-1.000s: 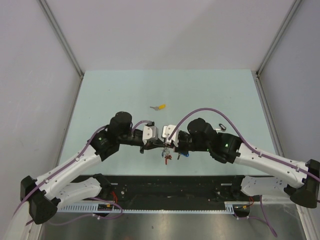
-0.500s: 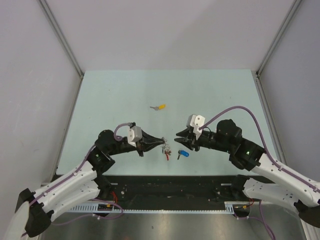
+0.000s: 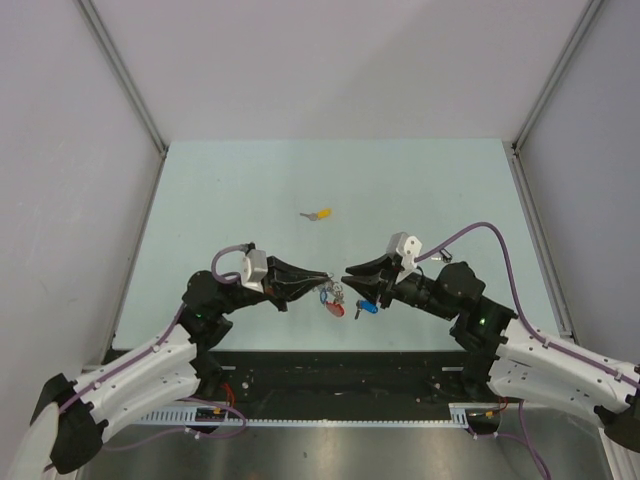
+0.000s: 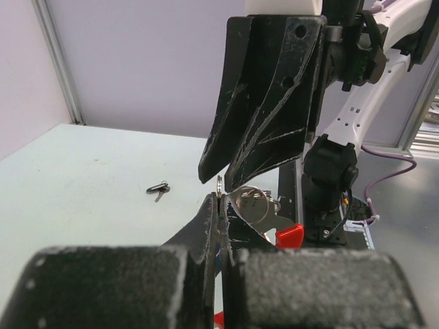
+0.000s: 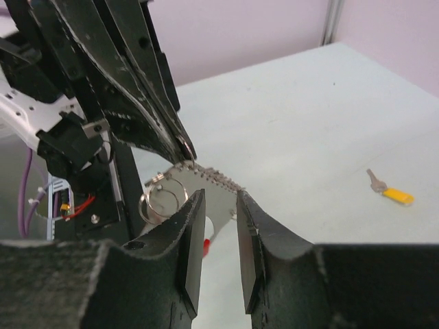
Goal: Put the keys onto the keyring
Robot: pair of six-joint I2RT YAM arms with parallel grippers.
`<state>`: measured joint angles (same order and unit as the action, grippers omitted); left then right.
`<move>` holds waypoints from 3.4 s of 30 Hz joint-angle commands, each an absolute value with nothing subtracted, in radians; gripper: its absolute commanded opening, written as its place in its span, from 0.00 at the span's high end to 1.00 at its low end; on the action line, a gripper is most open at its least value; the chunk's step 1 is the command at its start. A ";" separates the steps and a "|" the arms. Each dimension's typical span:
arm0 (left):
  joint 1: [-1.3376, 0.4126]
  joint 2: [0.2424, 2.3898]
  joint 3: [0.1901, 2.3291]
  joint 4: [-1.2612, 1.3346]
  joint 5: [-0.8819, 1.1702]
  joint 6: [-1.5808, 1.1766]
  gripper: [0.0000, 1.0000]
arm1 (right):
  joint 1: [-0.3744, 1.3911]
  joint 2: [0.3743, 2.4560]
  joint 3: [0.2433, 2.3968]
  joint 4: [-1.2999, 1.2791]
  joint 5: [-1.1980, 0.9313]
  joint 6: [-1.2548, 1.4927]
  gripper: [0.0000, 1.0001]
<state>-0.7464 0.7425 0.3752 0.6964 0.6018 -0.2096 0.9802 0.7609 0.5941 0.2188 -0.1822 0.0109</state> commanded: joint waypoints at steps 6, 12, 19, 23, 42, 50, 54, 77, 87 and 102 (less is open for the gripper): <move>-0.752 0.753 0.377 0.808 0.592 -0.241 1.00 | 1.005 0.778 0.594 0.380 -0.163 0.046 0.69; -0.752 0.762 0.382 0.807 0.603 -0.245 1.00 | 1.005 0.798 0.594 0.397 -0.187 0.038 0.69; -0.752 0.759 0.383 0.795 0.592 -0.241 1.00 | 1.005 0.808 0.594 0.417 -0.239 0.032 0.69; -0.752 0.762 0.387 0.795 0.604 -0.242 1.00 | 1.005 0.821 0.595 0.417 -0.238 0.029 0.69; -0.752 0.778 0.410 0.790 0.690 -0.252 1.00 | 0.980 0.884 0.635 0.397 -0.367 0.003 0.90; -0.752 0.753 0.462 0.606 0.704 -0.192 0.93 | 0.980 0.890 0.702 0.263 -0.383 -0.106 1.00; -0.752 0.712 0.508 0.377 0.672 -0.111 0.89 | 0.977 0.900 0.759 0.135 -0.385 -0.181 1.00; -0.752 0.888 0.913 -0.385 0.773 0.399 0.52 | 1.006 1.020 0.994 -0.261 -0.357 -0.370 1.00; -0.772 0.916 0.913 -0.390 0.726 0.434 0.59 | 1.011 1.054 1.017 -0.264 -0.351 -0.376 1.00; -0.788 0.904 0.876 -0.339 0.635 0.417 0.81 | 1.015 1.075 1.028 -0.249 -0.351 -0.368 1.00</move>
<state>-0.7792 0.9165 0.8661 -0.3611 0.6624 0.4011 1.0088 1.0775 0.9730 -0.2871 -0.3538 -0.3645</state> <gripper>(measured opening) 0.192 0.009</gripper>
